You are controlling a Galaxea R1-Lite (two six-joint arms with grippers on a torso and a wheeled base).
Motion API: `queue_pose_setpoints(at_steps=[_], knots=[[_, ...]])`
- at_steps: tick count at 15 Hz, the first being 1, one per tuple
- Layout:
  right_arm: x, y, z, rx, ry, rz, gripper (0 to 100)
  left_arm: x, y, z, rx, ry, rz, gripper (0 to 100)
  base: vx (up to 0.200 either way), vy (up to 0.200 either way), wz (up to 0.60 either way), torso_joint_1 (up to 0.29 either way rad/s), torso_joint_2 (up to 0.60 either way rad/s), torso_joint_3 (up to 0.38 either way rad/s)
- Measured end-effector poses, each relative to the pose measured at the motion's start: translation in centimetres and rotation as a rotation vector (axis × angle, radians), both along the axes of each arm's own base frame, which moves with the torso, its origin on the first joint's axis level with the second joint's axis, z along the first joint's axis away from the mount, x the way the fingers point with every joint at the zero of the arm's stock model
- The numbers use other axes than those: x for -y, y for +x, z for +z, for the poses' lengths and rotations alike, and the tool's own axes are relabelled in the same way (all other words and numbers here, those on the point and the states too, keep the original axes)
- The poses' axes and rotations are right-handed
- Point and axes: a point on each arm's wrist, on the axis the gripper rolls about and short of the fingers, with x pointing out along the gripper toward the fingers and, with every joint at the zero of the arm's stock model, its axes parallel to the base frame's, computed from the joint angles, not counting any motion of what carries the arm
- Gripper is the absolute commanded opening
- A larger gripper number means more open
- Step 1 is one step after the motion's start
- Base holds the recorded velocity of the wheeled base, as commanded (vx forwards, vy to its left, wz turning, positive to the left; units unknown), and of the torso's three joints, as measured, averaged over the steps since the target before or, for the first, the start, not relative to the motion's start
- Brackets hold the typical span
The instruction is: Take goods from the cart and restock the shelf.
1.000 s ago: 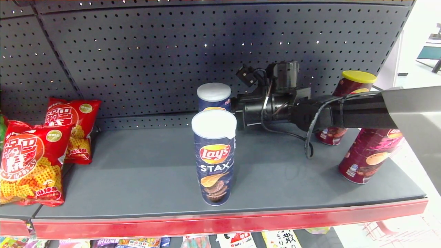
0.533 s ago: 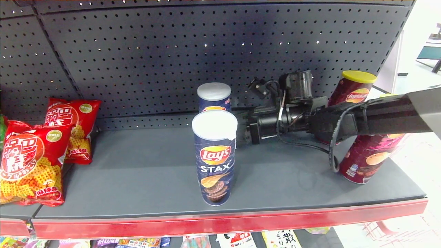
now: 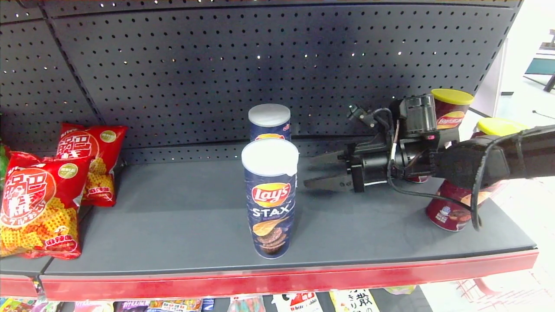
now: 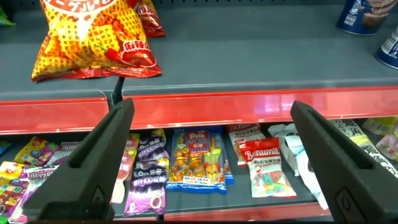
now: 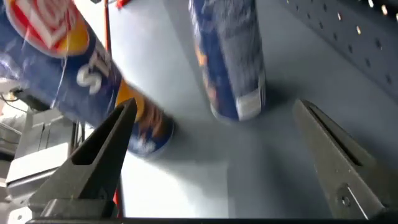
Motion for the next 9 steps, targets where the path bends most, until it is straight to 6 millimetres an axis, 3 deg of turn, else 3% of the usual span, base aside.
queue_pose_setpoints(at_steps=[5, 9], knots=[[1.8, -2.3, -0.3, 0.015, -0.001, 0.057, 100, 0.0, 0.0, 0.0, 0.0, 0.0, 0.0, 100, 0.0, 0.0, 0.0, 0.0, 0.0, 0.0], [0.5, -4.2, 0.7, 0.044, 0.012, 0.123, 100, 0.0, 0.0, 0.0, 0.0, 0.0, 0.0, 100, 0.0, 0.0, 0.0, 0.0, 0.0, 0.0]])
